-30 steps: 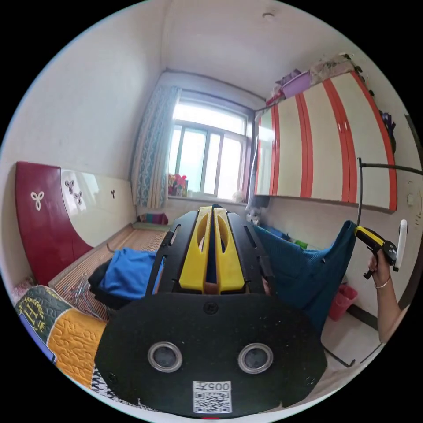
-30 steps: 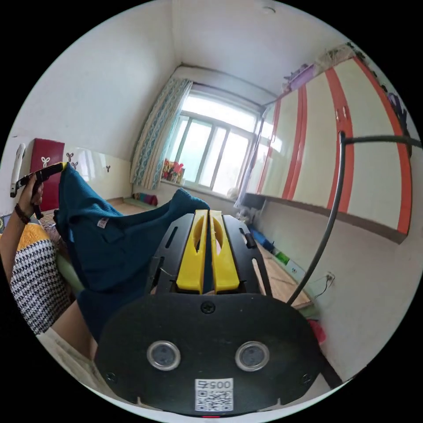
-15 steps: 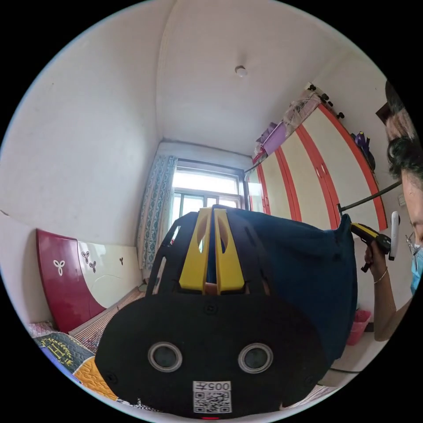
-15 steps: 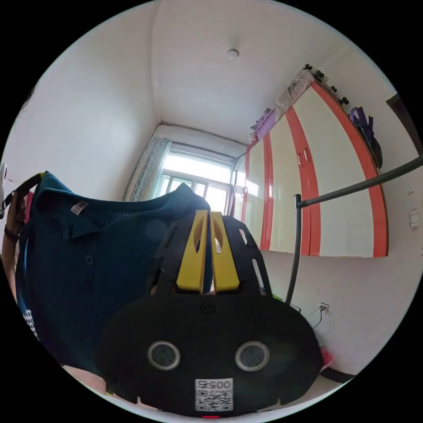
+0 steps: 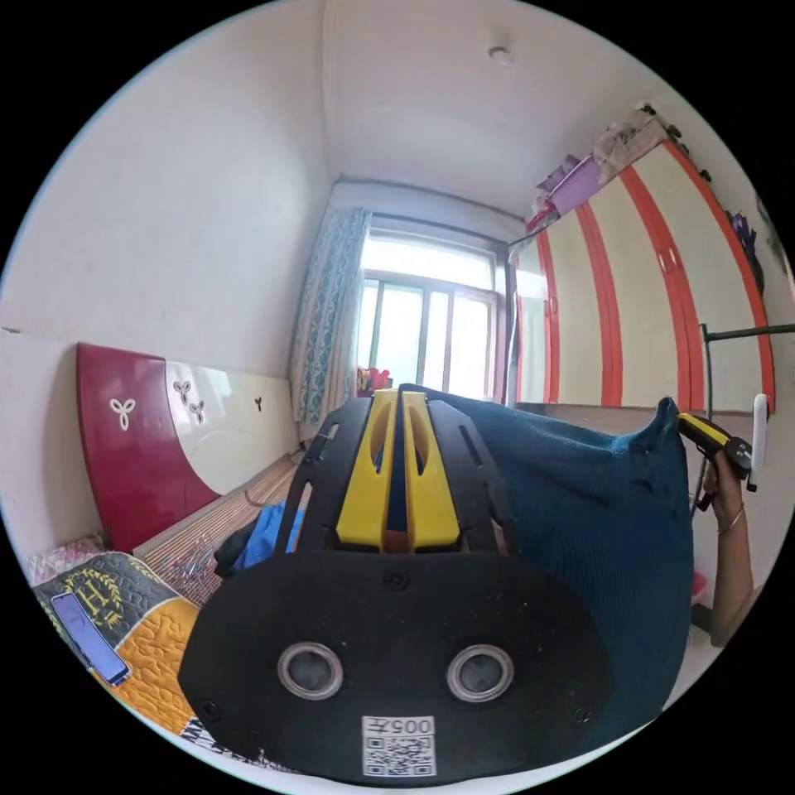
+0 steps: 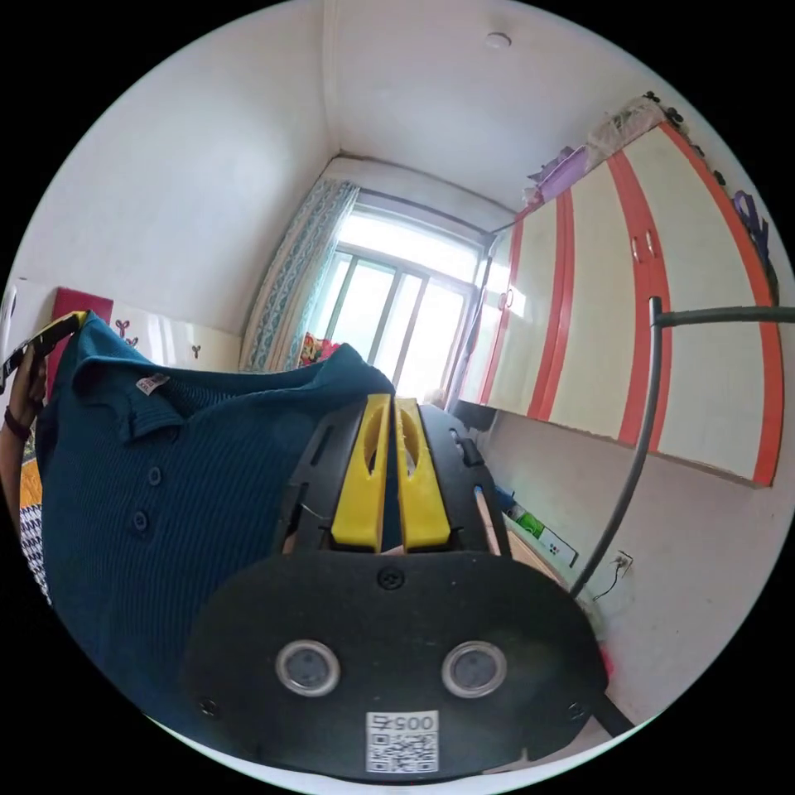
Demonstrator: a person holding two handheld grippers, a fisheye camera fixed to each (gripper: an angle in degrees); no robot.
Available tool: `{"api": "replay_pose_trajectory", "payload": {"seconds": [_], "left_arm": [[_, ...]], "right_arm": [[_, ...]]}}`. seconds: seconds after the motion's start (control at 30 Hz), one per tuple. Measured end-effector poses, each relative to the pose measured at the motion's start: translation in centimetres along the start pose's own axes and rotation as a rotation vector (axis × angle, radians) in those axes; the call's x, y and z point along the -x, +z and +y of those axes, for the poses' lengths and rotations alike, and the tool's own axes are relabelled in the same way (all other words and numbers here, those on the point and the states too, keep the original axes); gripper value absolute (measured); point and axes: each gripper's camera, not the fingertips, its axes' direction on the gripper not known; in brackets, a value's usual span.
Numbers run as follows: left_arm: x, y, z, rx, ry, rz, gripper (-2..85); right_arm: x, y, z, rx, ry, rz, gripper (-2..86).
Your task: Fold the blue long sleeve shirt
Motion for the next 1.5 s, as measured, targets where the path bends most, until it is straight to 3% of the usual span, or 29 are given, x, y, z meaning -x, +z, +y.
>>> {"api": "replay_pose_trajectory", "payload": {"seconds": [0.57, 0.7, 0.83, 0.97, 1.2, 1.5], "left_arm": [[2.3, 37.3, 13.4, 0.376, -0.090, -0.147, 0.2], [2.2, 47.9, 16.6, 0.502, -0.095, -0.195, -0.1], [0.0, 52.0, 19.0, 0.556, -0.023, -0.272, -0.2], [-3.5, 51.1, 22.1, 0.613, 0.059, -0.135, 0.9], [-9.0, 44.8, 29.1, 0.871, 0.211, 0.129, 5.8], [-11.0, 38.6, 30.9, 0.965, 0.104, 0.148, 6.5]], "right_arm": [[9.3, 40.2, 8.8, 0.358, -0.045, -0.038, -1.6], [12.0, 52.8, 12.3, 0.511, -0.047, -0.036, -0.7], [14.0, 62.2, 18.0, 0.747, -0.039, -0.043, 1.8], [13.5, 61.5, 21.3, 0.798, -0.014, -0.115, 3.3], [9.6, 47.8, 24.5, 0.817, -0.054, -0.432, 4.3], [5.8, 39.0, 28.0, 0.954, 0.016, -0.446, 4.7]]}}
